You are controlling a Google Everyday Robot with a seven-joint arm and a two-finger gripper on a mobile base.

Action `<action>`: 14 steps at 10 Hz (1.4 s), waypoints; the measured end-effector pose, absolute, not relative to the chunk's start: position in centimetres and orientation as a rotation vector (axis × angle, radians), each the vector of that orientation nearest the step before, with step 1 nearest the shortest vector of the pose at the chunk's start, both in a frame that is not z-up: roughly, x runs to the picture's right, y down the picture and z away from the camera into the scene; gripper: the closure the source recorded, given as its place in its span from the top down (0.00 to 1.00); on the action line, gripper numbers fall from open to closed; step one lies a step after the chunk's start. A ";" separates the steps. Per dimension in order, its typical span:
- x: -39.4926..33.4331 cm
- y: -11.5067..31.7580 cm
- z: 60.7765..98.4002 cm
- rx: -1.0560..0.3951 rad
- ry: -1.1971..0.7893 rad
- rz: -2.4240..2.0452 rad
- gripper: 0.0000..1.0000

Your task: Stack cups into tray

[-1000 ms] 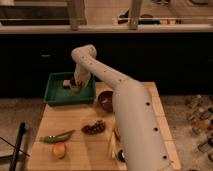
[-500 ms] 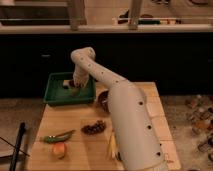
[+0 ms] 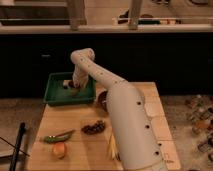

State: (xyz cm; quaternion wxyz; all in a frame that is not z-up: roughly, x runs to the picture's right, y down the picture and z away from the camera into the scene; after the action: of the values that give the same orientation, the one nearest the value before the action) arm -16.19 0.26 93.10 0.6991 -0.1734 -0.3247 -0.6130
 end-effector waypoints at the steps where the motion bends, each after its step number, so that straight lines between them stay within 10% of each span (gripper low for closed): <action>1: -16.2 0.3 93.1 -0.386 -0.724 -1.365 0.31; 5: -16.1 0.3 93.2 -0.387 -0.728 -1.359 0.65; 14: -15.8 0.0 92.8 -0.397 -0.728 -1.366 0.55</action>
State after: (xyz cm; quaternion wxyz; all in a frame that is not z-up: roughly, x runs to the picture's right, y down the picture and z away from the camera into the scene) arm -15.81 0.01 92.84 0.6976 -0.1782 -0.3264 -0.6125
